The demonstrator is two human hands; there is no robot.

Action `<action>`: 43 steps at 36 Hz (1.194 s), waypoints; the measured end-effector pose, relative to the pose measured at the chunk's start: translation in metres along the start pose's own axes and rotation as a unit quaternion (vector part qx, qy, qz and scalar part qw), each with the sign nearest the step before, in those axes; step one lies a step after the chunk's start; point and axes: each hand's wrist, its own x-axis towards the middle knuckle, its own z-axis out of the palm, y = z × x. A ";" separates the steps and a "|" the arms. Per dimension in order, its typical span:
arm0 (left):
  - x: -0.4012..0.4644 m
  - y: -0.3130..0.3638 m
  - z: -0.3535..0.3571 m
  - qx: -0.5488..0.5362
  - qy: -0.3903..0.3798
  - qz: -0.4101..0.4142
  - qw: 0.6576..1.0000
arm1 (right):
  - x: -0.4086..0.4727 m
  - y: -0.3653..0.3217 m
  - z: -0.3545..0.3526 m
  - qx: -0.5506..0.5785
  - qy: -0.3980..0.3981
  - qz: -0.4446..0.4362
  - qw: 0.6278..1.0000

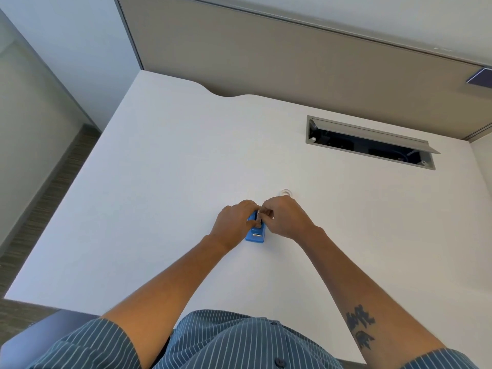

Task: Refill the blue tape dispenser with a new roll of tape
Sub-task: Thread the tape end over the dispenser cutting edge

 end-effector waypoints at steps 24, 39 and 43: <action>-0.002 0.001 0.000 -0.009 0.012 0.007 1.000 | -0.009 -0.007 0.013 -0.107 0.038 -0.068 0.991; -0.002 0.005 -0.001 -0.003 0.010 -0.001 1.000 | -0.009 -0.003 0.017 -0.097 -0.037 -0.045 0.994; -0.002 0.005 -0.002 -0.002 0.009 -0.005 1.000 | -0.007 -0.004 0.015 -0.098 -0.054 -0.052 0.992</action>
